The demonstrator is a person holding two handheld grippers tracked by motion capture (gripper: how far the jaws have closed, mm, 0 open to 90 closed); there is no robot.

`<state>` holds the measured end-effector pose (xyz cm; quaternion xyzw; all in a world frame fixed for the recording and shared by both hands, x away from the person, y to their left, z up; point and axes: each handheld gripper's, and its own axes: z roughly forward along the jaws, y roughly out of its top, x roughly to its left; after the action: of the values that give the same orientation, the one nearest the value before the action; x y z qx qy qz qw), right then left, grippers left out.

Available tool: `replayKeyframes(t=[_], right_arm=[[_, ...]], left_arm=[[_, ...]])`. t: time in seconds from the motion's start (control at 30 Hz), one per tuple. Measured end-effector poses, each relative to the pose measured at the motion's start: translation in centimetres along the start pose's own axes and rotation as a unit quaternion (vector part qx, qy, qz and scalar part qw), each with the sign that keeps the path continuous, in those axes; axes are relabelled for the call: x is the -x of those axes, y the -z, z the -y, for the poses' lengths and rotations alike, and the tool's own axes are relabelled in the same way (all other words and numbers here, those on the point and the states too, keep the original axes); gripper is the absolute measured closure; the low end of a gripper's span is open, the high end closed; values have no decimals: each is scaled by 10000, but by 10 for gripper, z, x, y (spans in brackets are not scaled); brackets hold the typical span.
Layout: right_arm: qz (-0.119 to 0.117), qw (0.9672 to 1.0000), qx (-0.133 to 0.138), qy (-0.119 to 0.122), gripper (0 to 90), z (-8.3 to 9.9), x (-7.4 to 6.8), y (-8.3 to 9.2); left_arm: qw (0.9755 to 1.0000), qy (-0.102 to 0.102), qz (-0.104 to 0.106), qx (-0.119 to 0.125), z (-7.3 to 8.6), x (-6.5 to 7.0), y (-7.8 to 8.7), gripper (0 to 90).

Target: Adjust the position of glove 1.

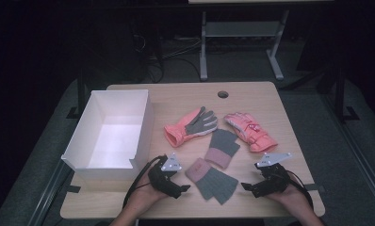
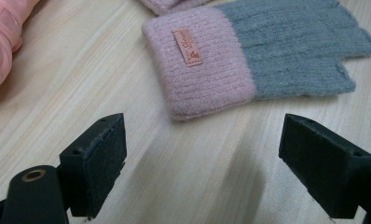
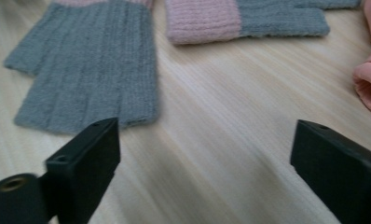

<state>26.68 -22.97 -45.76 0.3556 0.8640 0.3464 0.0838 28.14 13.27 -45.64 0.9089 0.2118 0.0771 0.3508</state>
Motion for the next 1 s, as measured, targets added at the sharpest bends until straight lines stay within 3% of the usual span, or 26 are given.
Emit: replayKeyframes(t=[0.07, 0.2, 0.33, 0.47, 0.6, 0.8, 1.0], right_arm=[[-12, 10000, 10, 87, 129, 0, 0, 1], [-37, 10000, 13, 29, 136, 0, 0, 3], [-121, 9999, 66, 54, 171, 0, -3, 4], [-52, 9994, 305, 141, 332, -2, -13, 8], [187, 9979, 592, 186, 467, -3, -25, 10], [-74, 9987, 458, 215, 682, -7, -30, 7], [-144, 9988, 273, 371, 833, -9, -35, 0]], left_arm=[[10000, 9, 36, 4, 0, -1, 1, 182], [9998, 111, 151, 70, -1, -2, 4, 238], [9988, 348, 273, 223, -6, -4, 10, 420], [9989, 278, 307, 197, -12, -6, 13, 579], [9981, 407, 360, 299, -20, -9, 12, 717], [9980, 403, 392, 279, -34, -15, 9, 891], [9987, 289, 344, 239, -48, -18, 0, 896]])
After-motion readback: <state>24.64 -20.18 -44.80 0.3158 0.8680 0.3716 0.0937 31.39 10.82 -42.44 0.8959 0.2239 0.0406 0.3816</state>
